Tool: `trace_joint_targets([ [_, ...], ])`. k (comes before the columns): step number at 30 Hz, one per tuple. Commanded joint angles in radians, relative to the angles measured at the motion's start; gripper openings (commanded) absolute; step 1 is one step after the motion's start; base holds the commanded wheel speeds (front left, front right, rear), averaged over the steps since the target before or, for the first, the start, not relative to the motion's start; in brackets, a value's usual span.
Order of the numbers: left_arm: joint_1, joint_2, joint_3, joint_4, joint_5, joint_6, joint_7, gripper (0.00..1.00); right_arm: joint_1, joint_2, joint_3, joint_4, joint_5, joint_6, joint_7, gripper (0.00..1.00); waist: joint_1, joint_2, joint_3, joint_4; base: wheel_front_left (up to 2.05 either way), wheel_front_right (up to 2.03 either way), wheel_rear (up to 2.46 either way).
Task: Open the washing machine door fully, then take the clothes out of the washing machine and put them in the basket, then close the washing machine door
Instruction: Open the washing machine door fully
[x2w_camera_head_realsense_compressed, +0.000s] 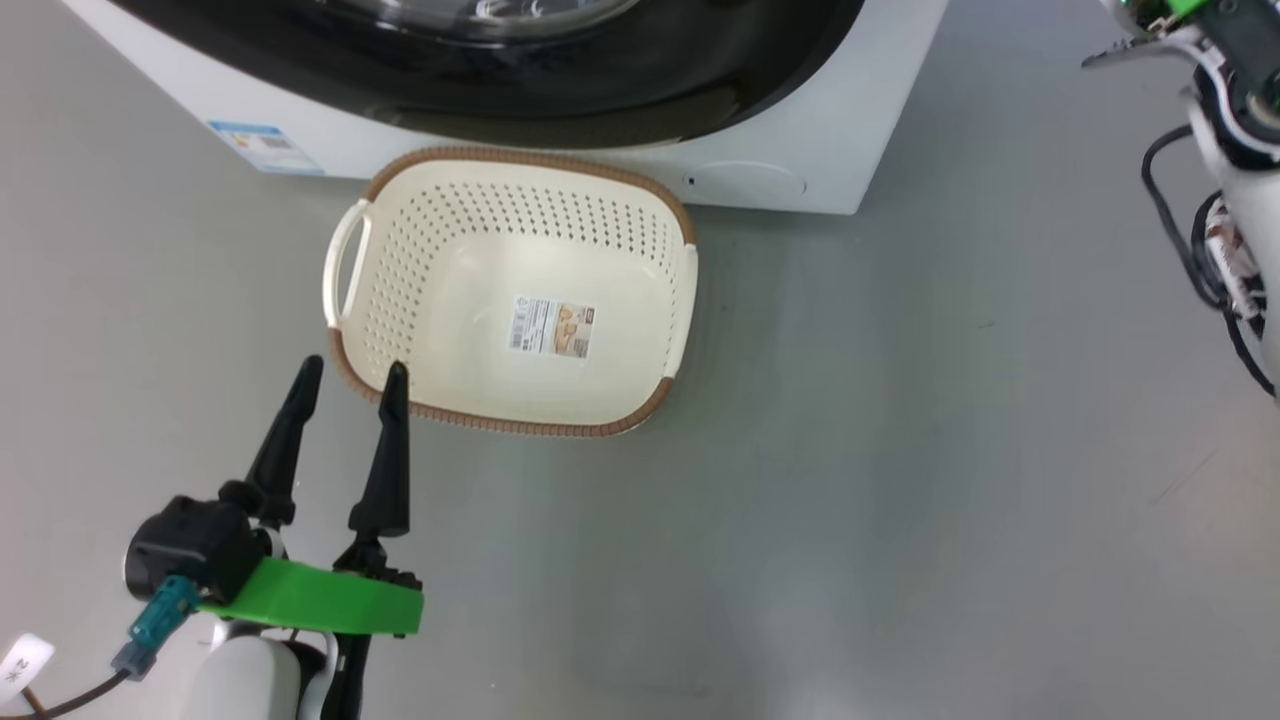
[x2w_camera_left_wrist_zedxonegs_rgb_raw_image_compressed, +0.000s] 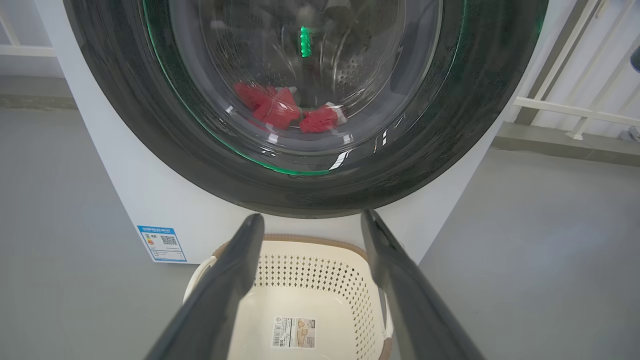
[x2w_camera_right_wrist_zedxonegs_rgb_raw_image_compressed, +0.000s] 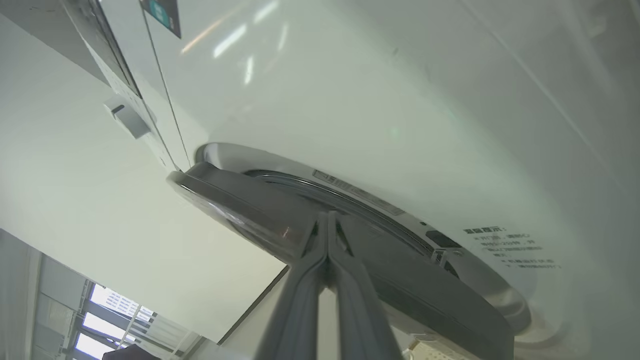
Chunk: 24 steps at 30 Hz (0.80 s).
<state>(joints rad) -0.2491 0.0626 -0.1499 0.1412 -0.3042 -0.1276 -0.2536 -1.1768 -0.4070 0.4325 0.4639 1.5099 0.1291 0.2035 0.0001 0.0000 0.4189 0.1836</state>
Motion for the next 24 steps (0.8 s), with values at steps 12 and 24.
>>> trace_joint_targets([
  [12, -0.061, 0.012, -0.003, -0.018, -0.024, -0.003, -0.008, 1.0, -0.162, 0.053, -0.037, 0.207, 0.19, 0.002, 0.278, 0.0, -0.0001, 0.0, 0.081, 0.051, 0.0, 0.0, 0.0],
  [24, -0.078, 0.003, -0.025, -0.024, -0.031, -0.003, -0.008, 1.0, -0.267, 0.073, -0.045, 0.342, 0.221, 0.002, 0.38, 0.0, -0.0001, 0.0, 0.114, 0.079, 0.0, 0.0, 0.0],
])
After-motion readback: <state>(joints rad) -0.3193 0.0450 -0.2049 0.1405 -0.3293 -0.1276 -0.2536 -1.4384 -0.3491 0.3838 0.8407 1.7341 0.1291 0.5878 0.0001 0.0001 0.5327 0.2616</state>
